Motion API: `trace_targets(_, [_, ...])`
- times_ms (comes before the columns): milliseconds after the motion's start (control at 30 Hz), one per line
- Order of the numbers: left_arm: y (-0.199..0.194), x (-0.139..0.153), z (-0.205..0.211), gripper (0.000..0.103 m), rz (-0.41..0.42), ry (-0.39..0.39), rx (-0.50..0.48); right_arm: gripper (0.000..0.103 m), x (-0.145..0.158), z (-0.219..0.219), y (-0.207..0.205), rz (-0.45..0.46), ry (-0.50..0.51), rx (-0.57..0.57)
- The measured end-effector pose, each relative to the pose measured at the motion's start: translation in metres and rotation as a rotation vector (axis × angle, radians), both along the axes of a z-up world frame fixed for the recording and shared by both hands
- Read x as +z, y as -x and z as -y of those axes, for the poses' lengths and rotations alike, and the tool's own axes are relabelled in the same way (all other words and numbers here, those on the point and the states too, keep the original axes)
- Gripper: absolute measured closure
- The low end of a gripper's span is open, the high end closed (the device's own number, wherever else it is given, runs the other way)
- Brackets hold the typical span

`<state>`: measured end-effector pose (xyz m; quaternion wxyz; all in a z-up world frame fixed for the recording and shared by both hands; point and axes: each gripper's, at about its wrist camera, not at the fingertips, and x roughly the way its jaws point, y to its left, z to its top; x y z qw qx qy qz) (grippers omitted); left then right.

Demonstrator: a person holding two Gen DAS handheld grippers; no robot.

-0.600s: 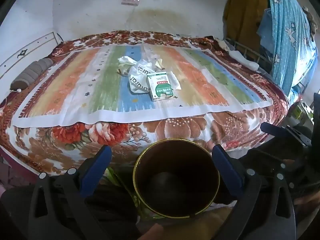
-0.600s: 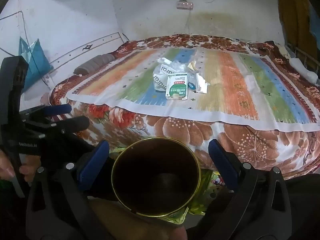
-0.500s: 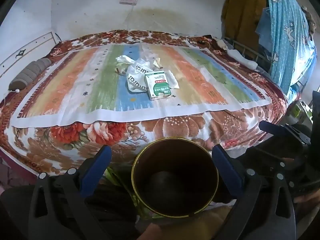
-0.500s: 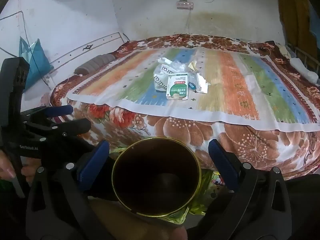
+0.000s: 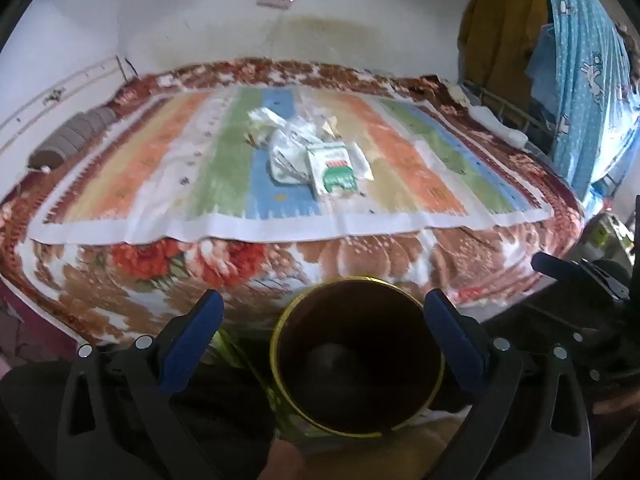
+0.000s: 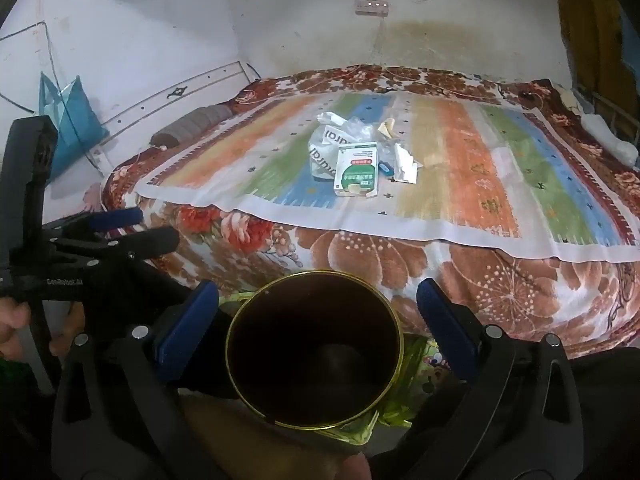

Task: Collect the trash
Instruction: 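Move both tools from above the gold-rimmed bin toward the trash on the sheet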

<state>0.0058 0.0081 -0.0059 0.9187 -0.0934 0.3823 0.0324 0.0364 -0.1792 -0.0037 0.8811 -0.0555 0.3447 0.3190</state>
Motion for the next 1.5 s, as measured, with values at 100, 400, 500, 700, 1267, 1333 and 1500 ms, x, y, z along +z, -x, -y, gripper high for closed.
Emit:
trace_targets(100, [-0.0007, -0.0011, 0.0011, 0.006, -0.006, 0.006, -0.01, 0.009, 0.0001, 0.0015, -0.0016, -0.004, -0.005, -0.007])
trace_targets(400, [0.0004, -0.0004, 0.0042, 0.006, -0.015, -0.001, -0.003, 0.009, 0.0006, 0.0011, -0.0028, -0.004, 0.002, -0.01])
trace_targets(500, [0.0014, 0.0029, 0.0067, 0.006, 0.003, 0.01, -0.034, 0.009, 0.0002, 0.0015, -0.0035, -0.005, 0.004, -0.019])
trace_targets(700, [0.001, 0.0047, 0.0075, 0.006, 0.011, 0.012, -0.042, 0.009, -0.0007, 0.0001, -0.0038, -0.008, 0.012, -0.013])
trace_targets(1267, [-0.0004, 0.0042, 0.0072, 0.006, 0.007, 0.025, -0.026, 0.009, -0.0021, -0.0024, -0.0016, -0.032, 0.004, 0.014])
trace_targets(1333, [-0.0003, 0.0043, 0.0062, 0.006, 0.008, 0.026, -0.025, 0.009, -0.0022, -0.0036, -0.0009, -0.032, 0.007, 0.017])
trace_targets(1500, [-0.0002, 0.0045, 0.0049, 0.006, 0.009, 0.033, -0.021, 0.009, -0.0025, -0.0034, -0.0018, -0.035, 0.006, 0.012])
